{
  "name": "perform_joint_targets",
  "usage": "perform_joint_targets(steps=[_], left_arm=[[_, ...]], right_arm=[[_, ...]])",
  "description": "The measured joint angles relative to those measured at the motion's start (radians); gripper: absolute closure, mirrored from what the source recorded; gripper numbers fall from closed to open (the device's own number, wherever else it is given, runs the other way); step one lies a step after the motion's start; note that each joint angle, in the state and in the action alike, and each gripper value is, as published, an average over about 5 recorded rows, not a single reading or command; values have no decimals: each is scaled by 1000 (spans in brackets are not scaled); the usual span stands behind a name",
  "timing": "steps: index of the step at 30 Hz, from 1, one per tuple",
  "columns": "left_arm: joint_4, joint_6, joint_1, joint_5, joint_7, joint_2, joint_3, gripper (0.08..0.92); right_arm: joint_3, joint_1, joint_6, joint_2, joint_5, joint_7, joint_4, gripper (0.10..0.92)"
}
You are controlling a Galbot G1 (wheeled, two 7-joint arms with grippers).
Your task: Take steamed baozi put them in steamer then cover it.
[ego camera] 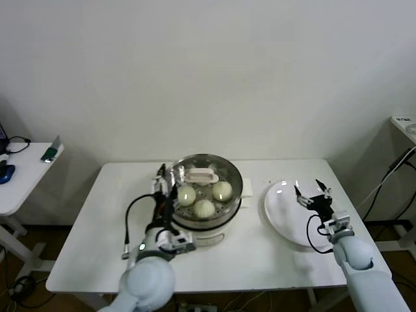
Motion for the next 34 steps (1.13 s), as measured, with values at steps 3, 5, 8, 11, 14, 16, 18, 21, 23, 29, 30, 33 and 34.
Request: perform_joint_targets(steps=[3, 5, 8, 11, 14, 16, 18, 21, 23, 29, 30, 33, 34], left_arm=[[-18, -7, 60, -133, -69, 2, -91, 177], [-25, -30, 104, -227, -112, -2, -158, 177], [-30, -106, 171, -371, -163, -18, -261, 177], [-24, -228, 228, -517, -196, -46, -360, 177], [-5, -364, 277, -658, -213, -79, -449, 177], [13, -447, 306, -744, -217, -103, -499, 177], [33, -519, 329, -819, -218, -126, -540, 177], [67, -609, 354, -908, -215, -160, -584, 177], [90, -656, 365, -952, -214, -176, -607, 177], [147, -757, 387, -1036, -212, -203, -653, 177], [155, -770, 390, -1046, -212, -207, -659, 177], [169, -800, 395, -1068, -213, -217, -676, 177], [172, -806, 396, -1072, -214, -219, -679, 177]], right_arm=[[5, -12, -4, 0, 7, -1, 15, 203], [8, -21, -6, 1, 11, -4, 26, 203], [14, -36, -7, 4, 15, -8, 42, 203], [20, -52, -9, 9, 17, -13, 60, 203], [29, -72, -10, 15, 19, -21, 83, 203], [36, -87, -10, 20, 22, -26, 100, 203], [44, -103, -8, 26, 24, -31, 117, 203], [52, -127, -6, 33, 27, -36, 143, 203], [56, -141, -6, 35, 29, -38, 160, 203], [64, -172, -12, 37, 39, -41, 203, 203], [65, -177, -14, 37, 41, -41, 208, 203], [71, -188, -16, 37, 45, -42, 218, 203], [72, -191, -16, 37, 46, -43, 219, 203]])
